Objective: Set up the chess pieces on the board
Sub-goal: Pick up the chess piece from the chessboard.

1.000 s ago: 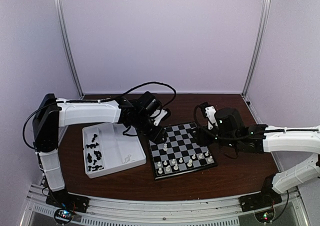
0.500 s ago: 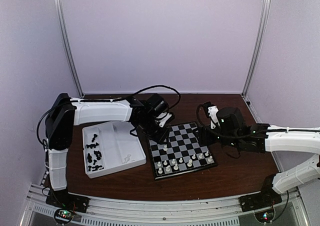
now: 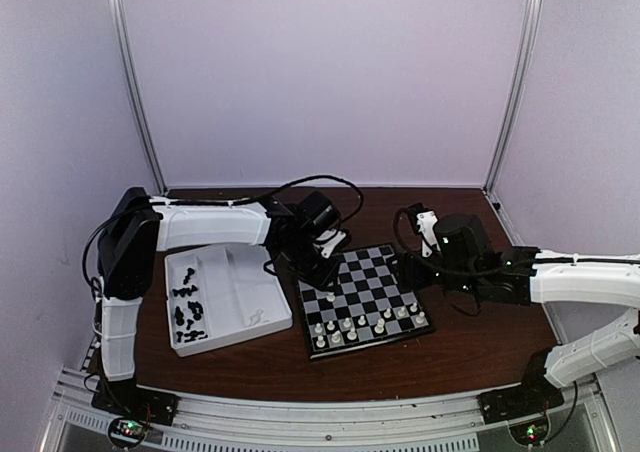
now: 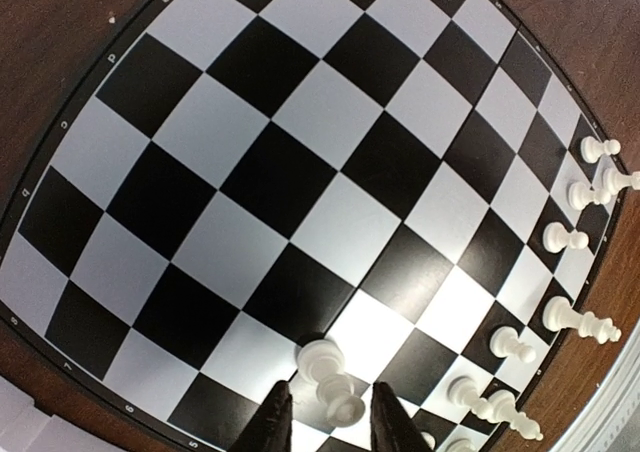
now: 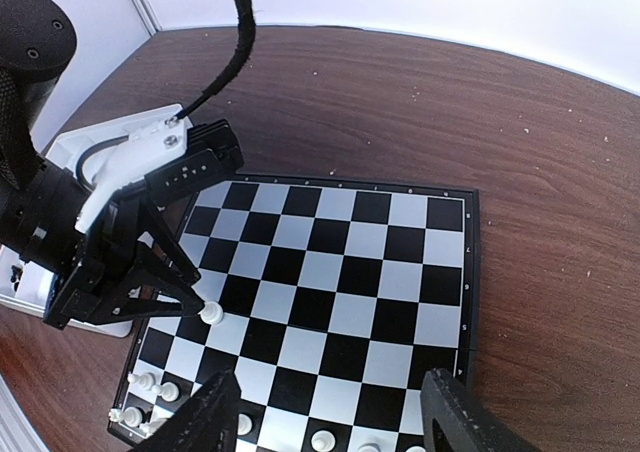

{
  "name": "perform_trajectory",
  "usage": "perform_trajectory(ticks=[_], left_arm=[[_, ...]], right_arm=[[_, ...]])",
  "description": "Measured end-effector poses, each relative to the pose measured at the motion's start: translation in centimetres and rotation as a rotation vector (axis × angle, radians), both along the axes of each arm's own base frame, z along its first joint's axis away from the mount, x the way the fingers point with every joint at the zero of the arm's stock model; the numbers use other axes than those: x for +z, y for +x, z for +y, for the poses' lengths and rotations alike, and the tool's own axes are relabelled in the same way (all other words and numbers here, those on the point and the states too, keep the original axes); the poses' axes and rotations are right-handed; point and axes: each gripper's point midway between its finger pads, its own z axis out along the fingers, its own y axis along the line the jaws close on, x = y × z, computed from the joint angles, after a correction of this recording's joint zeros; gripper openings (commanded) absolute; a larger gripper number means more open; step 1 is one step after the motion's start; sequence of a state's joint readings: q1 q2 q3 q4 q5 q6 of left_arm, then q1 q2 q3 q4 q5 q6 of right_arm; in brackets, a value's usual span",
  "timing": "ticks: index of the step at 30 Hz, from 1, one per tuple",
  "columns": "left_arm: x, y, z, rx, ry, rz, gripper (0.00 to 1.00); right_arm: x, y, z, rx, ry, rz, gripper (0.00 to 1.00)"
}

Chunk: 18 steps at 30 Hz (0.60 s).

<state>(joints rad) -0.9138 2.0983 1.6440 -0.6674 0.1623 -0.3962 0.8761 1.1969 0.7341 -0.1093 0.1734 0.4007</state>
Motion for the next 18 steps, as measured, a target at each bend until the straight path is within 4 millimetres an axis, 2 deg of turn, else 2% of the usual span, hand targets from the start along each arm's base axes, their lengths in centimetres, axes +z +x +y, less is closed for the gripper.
perform_trajectory(ticks=[5, 9, 11, 18], left_arm=[[0.06, 0.03, -0.03, 0.001, 0.0, -0.001, 0.18], [-0.05, -0.21, 0.13, -0.001, 0.011, 0.005, 0.25], [-0.09, -0.31, 0.17, -0.003, 0.015, 0.006, 0.25], [-0.16, -0.56, 0.17, -0.008, 0.03, 0.01, 0.07]], right_arm=[[0.0, 0.07, -0.07, -0.004, 0.003, 0.001, 0.65], [0.0, 0.08, -0.09, -0.008, 0.007, 0.004, 0.65], [-0.02, 0.08, -0.09, -0.009, 0.009, 0.006, 0.65], [-0.02, 0.08, -0.09, -0.011, 0.011, 0.007, 0.65]])
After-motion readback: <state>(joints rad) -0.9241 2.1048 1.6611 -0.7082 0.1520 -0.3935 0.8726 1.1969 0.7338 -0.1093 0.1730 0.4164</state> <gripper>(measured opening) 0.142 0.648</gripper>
